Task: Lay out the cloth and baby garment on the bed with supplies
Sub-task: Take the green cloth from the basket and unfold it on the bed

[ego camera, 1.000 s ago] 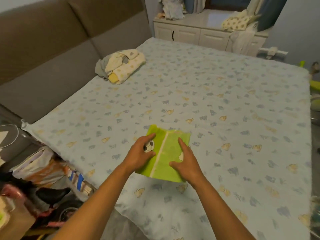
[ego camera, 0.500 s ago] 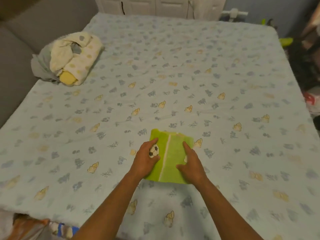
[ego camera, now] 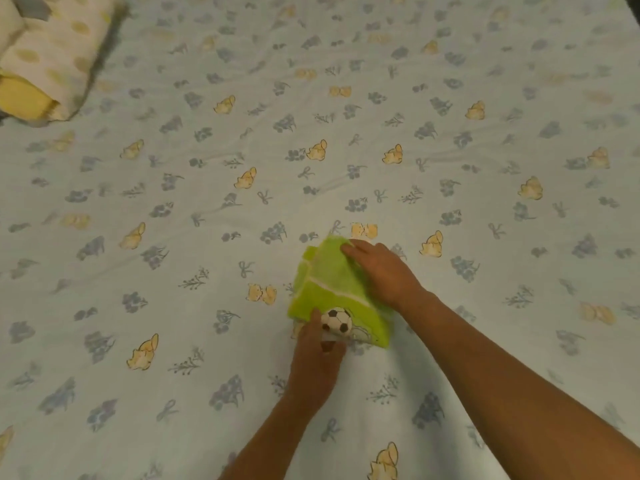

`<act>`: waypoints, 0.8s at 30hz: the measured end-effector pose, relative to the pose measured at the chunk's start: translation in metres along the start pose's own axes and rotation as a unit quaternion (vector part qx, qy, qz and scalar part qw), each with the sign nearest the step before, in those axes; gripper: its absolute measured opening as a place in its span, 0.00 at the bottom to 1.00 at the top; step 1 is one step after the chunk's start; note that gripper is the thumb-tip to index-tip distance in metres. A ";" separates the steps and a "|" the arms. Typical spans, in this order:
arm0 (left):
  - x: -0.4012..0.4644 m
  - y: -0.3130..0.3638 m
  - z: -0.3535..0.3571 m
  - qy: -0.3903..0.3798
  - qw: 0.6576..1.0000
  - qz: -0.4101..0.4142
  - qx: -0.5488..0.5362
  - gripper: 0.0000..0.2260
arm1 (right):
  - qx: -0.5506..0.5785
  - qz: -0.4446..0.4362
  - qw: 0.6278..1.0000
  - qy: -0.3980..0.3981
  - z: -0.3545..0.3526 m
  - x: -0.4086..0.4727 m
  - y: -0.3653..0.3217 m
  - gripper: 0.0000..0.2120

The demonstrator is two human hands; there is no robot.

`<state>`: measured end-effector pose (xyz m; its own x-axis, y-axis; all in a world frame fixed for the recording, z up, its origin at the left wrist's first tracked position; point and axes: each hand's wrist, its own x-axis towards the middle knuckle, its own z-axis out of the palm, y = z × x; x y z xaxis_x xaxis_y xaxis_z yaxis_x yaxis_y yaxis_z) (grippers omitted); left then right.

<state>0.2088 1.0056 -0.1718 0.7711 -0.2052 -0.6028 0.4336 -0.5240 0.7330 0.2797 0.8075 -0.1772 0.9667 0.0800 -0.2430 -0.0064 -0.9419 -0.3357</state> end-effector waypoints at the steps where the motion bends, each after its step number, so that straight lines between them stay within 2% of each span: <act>1: -0.001 -0.005 0.001 -0.026 0.999 -0.026 -0.006 0.29 | 0.004 -0.001 1.000 0.021 0.008 0.002 0.003 0.37; 2: -0.001 -0.007 -0.002 -0.038 0.998 -0.044 -0.013 0.24 | 0.034 0.025 0.998 0.045 0.015 0.001 0.005 0.37; 4: 0.009 -0.004 -0.015 0.014 0.998 -0.002 0.063 0.17 | 0.169 0.152 0.968 0.107 0.024 -0.003 0.010 0.37; 6: 0.033 0.005 -0.032 0.100 0.984 0.060 0.133 0.16 | 0.261 0.276 0.916 0.130 0.029 -0.010 0.014 0.40; 8: 0.066 0.017 -0.044 0.140 0.974 0.104 0.144 0.18 | 0.271 0.318 0.901 0.115 0.035 -0.020 0.017 0.39; 9: 0.083 0.025 -0.047 0.132 0.973 0.118 0.148 0.21 | 0.284 0.317 0.898 0.114 0.037 -0.022 0.017 0.37; 11: 0.111 0.039 -0.050 0.069 0.979 0.123 0.149 0.27 | 0.310 0.299 0.893 0.130 0.038 -0.024 0.019 0.33; 13: 0.133 0.044 -0.050 0.017 0.981 0.123 0.146 0.32 | 0.302 0.268 0.902 0.153 0.036 -0.018 0.021 0.31; 17: 0.160 0.049 -0.050 -0.016 0.970 0.113 0.216 0.32 | 0.282 0.212 0.921 0.169 0.021 0.007 0.033 0.27; 20: 0.165 0.052 -0.047 0.023 0.971 0.125 0.201 0.28 | 0.281 0.215 0.924 0.148 0.015 0.015 0.037 0.19; 22: 0.162 0.056 -0.044 0.074 0.971 0.161 0.164 0.22 | 0.246 0.201 0.930 0.184 0.012 0.012 0.039 0.12; 24: 0.155 0.061 -0.043 0.109 0.958 0.200 0.177 0.16 | 0.202 0.174 0.944 0.195 0.006 0.006 0.038 0.10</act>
<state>0.3750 0.9778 -0.2069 0.9383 -0.2903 -0.1882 -0.0713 -0.6946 0.7158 0.2836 0.7738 -0.1965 0.9083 -0.4116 -0.0746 -0.3610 -0.6811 -0.6371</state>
